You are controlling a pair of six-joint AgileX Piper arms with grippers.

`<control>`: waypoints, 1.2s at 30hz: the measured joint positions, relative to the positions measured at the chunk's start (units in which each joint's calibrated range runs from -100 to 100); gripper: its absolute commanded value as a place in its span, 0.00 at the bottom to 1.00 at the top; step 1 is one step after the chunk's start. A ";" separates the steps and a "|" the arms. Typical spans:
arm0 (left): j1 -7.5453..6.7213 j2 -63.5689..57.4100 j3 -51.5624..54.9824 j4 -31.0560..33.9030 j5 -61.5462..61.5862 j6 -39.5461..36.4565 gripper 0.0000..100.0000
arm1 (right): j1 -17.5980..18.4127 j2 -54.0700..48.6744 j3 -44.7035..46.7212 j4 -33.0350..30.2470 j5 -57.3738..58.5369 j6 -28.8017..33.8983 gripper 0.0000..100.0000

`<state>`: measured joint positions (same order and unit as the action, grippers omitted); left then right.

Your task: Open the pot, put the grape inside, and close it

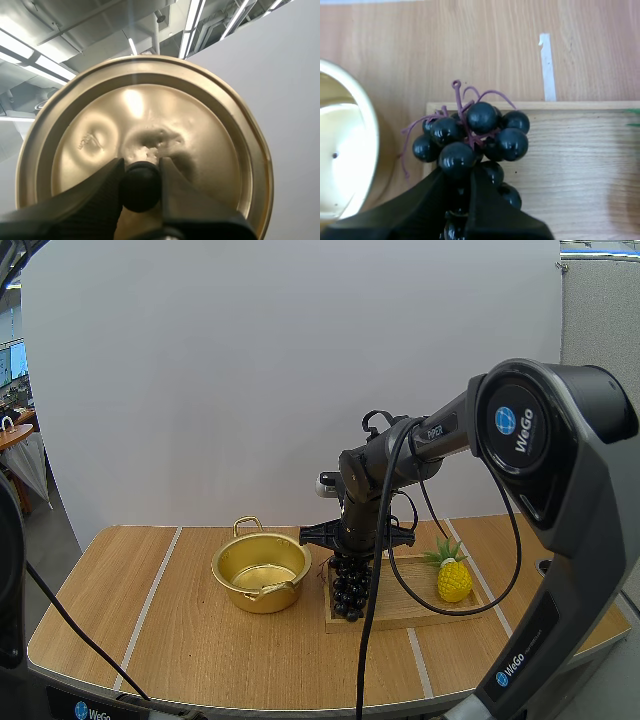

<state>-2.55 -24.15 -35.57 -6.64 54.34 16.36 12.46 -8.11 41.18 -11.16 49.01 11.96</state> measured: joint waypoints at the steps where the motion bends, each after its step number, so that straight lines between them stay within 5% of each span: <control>1: 0.00 0.00 0.00 0.00 0.00 0.00 0.00 | 0.00 -0.11 0.00 0.00 0.00 0.00 0.00; 7: 0.00 0.00 0.00 0.00 0.00 0.00 0.00 | 0.00 -3.33 0.00 0.00 1.83 0.00 0.00; 9: 0.00 0.00 0.00 0.00 0.00 0.00 0.00 | 0.00 -17.42 0.26 0.15 8.02 0.24 0.00; 13: 0.00 0.00 0.00 0.00 0.00 0.00 0.00 | 0.00 -24.97 0.48 0.19 16.17 0.24 0.00; 36: 0.00 0.00 0.00 0.00 0.00 0.00 0.00 | 0.00 -49.77 0.54 0.43 30.27 0.99 0.00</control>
<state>-2.55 -24.15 -35.57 -6.64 54.34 16.36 12.46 -57.88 41.72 -10.73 79.28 12.95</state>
